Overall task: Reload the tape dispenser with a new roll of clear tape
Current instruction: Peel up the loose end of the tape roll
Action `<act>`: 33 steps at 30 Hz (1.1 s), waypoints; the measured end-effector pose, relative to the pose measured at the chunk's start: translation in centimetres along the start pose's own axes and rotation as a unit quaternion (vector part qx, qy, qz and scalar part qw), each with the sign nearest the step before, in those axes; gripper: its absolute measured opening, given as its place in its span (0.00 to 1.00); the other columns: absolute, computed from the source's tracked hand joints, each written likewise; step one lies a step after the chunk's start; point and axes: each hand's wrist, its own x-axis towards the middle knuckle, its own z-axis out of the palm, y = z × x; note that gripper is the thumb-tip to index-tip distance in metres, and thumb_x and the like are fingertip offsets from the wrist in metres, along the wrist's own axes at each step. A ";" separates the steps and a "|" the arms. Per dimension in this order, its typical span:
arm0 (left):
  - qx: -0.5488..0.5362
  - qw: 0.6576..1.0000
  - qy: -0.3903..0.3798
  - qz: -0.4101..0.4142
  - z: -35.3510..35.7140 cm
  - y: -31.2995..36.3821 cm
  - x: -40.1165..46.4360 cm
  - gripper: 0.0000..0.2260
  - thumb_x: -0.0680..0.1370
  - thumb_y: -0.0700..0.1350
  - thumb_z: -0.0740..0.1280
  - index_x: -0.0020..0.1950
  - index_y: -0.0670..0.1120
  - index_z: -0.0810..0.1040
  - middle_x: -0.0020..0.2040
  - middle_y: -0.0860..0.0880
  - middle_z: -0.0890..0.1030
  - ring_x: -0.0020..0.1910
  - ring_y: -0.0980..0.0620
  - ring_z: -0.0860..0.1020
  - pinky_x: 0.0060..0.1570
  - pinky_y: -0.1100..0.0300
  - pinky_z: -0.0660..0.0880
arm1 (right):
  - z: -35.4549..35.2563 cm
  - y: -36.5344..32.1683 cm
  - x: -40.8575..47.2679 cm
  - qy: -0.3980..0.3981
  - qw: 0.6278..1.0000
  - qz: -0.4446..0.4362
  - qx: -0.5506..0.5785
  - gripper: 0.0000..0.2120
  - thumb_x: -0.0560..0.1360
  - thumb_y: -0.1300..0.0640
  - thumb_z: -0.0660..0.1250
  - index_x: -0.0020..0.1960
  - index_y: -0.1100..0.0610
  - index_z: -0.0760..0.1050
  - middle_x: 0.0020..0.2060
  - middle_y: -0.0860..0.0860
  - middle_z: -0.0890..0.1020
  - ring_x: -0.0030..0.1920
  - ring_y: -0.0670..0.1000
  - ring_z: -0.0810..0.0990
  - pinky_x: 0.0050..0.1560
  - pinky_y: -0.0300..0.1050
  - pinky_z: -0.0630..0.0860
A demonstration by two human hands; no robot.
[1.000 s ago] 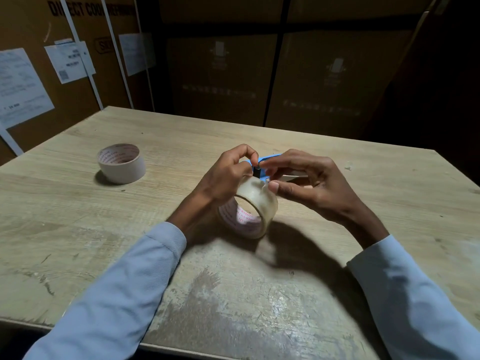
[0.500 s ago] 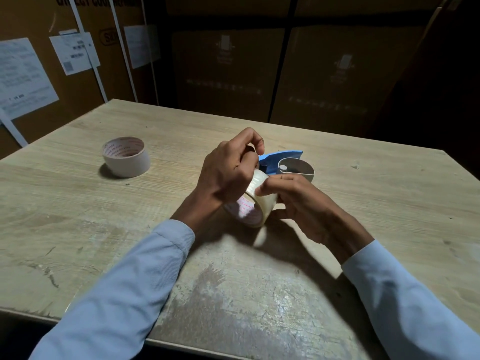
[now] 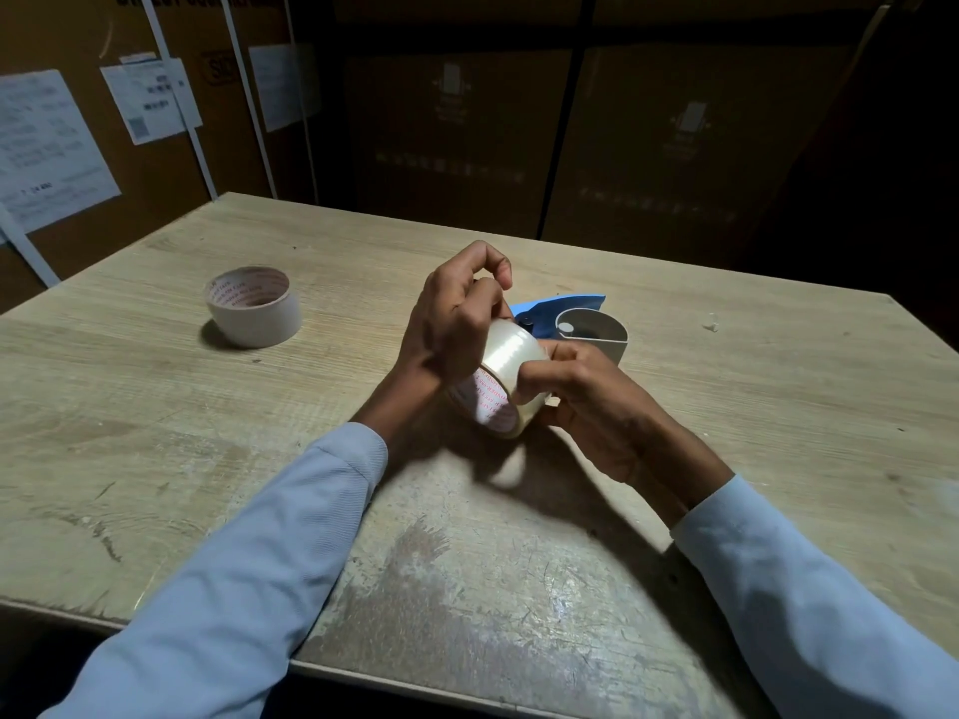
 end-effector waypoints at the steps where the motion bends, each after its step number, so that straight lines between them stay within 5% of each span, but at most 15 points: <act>1: -0.003 1.000 0.001 -0.001 0.0 0.0 0.1 0.06 0.72 0.44 0.57 0.40 0.52 0.71 0.32 0.41 0.77 0.34 0.45 0.76 0.36 0.44 0.75 | -0.1 0.1 -0.1 -0.009 1.000 -0.009 0.003 0.13 0.60 0.66 0.66 0.45 0.61 0.80 0.36 0.55 0.81 0.37 0.49 0.78 0.38 0.41 0.75; 5: -0.008 1.000 -0.002 0.003 -0.1 -0.1 0.1 0.06 0.71 0.43 0.56 0.40 0.52 0.71 0.31 0.42 0.77 0.32 0.48 0.76 0.36 0.47 0.74 | -0.6 0.1 -0.2 -0.024 1.000 -0.011 0.011 0.16 0.64 0.61 0.68 0.52 0.62 0.80 0.43 0.56 0.82 0.46 0.52 0.79 0.50 0.50 0.74; 10: 0.003 1.000 -0.019 0.021 0.0 -0.2 0.1 0.06 0.71 0.42 0.57 0.40 0.52 0.71 0.30 0.43 0.78 0.31 0.44 0.76 0.33 0.44 0.74 | 0.2 0.0 0.1 0.025 1.000 0.002 0.014 0.15 0.62 0.57 0.68 0.48 0.57 0.81 0.41 0.54 0.82 0.45 0.52 0.77 0.51 0.53 0.69; 18: 0.007 0.999 -0.028 0.026 -0.1 0.0 0.2 0.06 0.72 0.43 0.56 0.40 0.52 0.71 0.31 0.44 0.77 0.34 0.42 0.77 0.36 0.43 0.75 | 0.2 0.1 0.1 0.016 1.000 0.011 0.012 0.19 0.58 0.62 0.64 0.49 0.61 0.78 0.39 0.56 0.80 0.40 0.50 0.77 0.43 0.45 0.71; 24: 0.023 0.998 -0.033 0.052 0.0 0.2 0.1 0.06 0.71 0.42 0.57 0.40 0.52 0.70 0.31 0.43 0.77 0.33 0.37 0.77 0.32 0.43 0.74 | 0.3 -0.2 -0.2 0.002 1.000 -0.004 0.021 0.08 0.62 0.58 0.68 0.40 0.58 0.80 0.37 0.54 0.82 0.35 0.46 0.80 0.34 0.36 0.76; 33: 0.019 0.997 -0.039 0.056 0.0 0.3 0.1 0.06 0.72 0.42 0.57 0.41 0.53 0.70 0.30 0.45 0.77 0.33 0.36 0.76 0.32 0.42 0.75 | 0.6 -0.3 -0.3 0.010 1.000 0.001 0.026 0.07 0.65 0.65 0.66 0.32 0.55 0.79 0.33 0.53 0.81 0.32 0.47 0.77 0.32 0.37 0.75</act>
